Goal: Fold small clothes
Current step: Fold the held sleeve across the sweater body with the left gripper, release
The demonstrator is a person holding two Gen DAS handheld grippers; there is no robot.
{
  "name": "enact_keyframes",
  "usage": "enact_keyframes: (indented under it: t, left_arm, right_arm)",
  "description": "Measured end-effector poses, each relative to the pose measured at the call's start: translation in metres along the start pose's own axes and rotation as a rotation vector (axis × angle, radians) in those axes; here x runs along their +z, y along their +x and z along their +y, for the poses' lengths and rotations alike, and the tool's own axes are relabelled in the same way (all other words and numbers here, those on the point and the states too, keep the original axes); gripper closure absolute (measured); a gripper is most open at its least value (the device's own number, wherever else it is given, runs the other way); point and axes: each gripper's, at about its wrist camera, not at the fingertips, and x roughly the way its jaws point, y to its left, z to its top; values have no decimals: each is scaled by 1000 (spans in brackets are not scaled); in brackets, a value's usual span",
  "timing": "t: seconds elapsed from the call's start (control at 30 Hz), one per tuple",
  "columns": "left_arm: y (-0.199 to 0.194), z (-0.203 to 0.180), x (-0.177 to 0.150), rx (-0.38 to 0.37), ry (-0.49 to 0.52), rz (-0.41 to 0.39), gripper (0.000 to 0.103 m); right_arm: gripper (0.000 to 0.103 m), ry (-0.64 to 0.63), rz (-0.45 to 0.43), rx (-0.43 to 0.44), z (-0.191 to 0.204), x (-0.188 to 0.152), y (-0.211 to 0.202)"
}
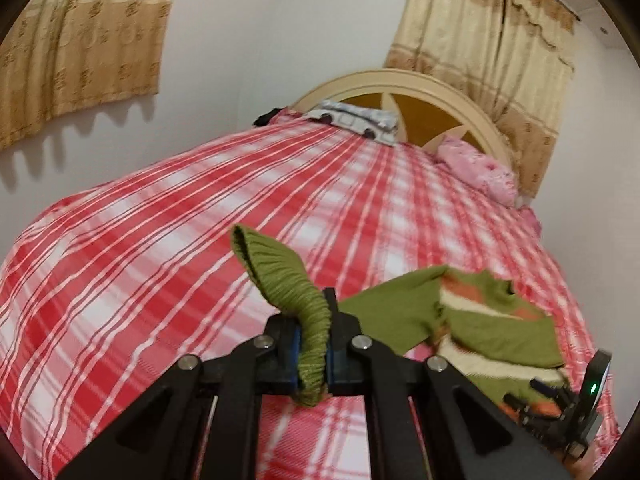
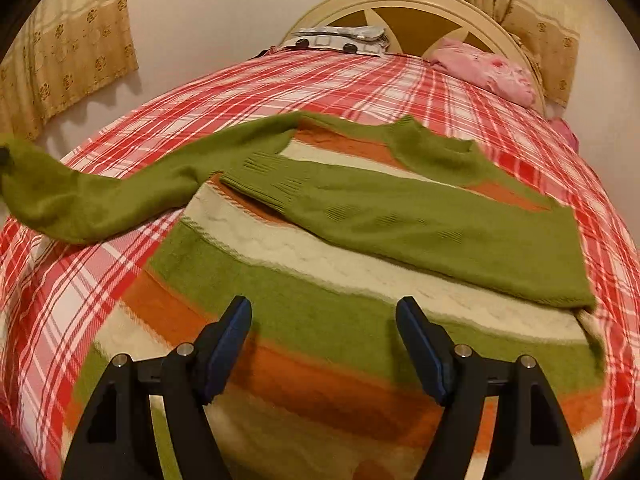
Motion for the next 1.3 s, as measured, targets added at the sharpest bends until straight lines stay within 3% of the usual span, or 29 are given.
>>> enact_keyframes:
  t: [0.43,0.6,0.97,1.3]
  left_arm:
    - [-29,-119,80,-186,126,-162,95]
    - [-25,-166,89,-224,183,-183,95]
    - [7,-278,66,-311,293,-119,95]
    - [61,-387,-2,-352,403,-27,95]
  right_arm:
    - [28,90,-30,-1,-53,-44,-47]
    - [28,131,-48,2,-72,-55,-62]
    - [28,207,-47,31,-104,-89,-76]
    - [28,251,-44,29,-123,-123,-83]
